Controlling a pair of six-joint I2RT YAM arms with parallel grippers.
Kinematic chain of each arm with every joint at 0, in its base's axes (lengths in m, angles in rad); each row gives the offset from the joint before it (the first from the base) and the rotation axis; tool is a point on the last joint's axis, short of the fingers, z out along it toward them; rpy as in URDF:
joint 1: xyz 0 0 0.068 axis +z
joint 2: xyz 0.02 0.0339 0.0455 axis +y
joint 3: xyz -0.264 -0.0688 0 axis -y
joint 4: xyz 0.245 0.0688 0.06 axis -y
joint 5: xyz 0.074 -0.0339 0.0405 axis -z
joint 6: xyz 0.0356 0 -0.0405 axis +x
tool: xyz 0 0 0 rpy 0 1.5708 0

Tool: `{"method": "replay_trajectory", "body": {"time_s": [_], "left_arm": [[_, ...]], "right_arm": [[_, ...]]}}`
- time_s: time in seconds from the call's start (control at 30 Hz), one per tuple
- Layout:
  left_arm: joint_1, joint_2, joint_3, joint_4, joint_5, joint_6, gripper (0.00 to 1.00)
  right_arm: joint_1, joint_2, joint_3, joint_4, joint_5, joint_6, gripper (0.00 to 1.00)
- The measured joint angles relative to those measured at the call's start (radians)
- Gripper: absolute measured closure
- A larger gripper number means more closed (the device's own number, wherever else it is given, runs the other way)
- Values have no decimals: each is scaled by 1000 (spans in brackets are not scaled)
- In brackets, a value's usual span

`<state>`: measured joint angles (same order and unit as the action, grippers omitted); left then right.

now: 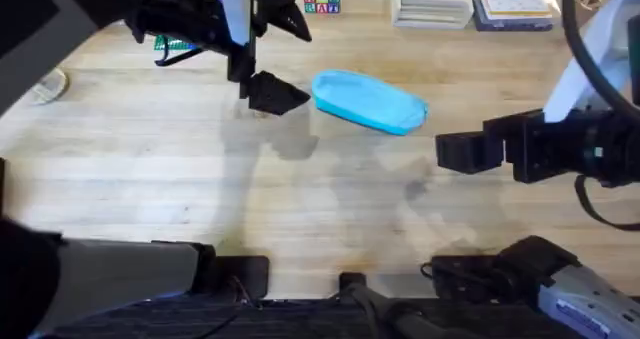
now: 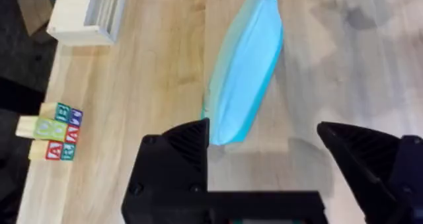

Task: Unzip the bag, pick up the pens from the table one at a time and place them inside, then zip the bag closed.

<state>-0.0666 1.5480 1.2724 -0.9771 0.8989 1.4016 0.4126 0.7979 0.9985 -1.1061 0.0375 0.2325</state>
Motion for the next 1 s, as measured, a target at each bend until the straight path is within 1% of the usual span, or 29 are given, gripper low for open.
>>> {"method": "replay_trajectory", "body": {"time_s": [0.13, 0.17, 0.27, 0.6, 0.77, 0.9, 1.0], "left_arm": [[0, -55, 0, -88, -57, -33, 3], [0, -86, 0, -135, -106, -84, 3], [0, -111, 0, -161, -138, -170, 3], [0, -129, 0, -185, -166, -509, 4], [0, -129, 0, -187, -176, -638, 4], [0, -129, 0, -187, -220, -739, 4], [0, -129, 0, -187, -245, -784, 4]], "right_arm": [[0, 0, 0, 0, 0, 0, 4], [0, 0, 0, 0, 0, 0, 4], [0, 0, 0, 0, 0, 0, 5], [0, 0, 0, 0, 0, 0, 3], [0, 0, 0, -3, 0, 0, 5], [0, 0, 0, -6, 0, 0, 4], [0, 0, 0, -6, 0, 0, 3]]}}
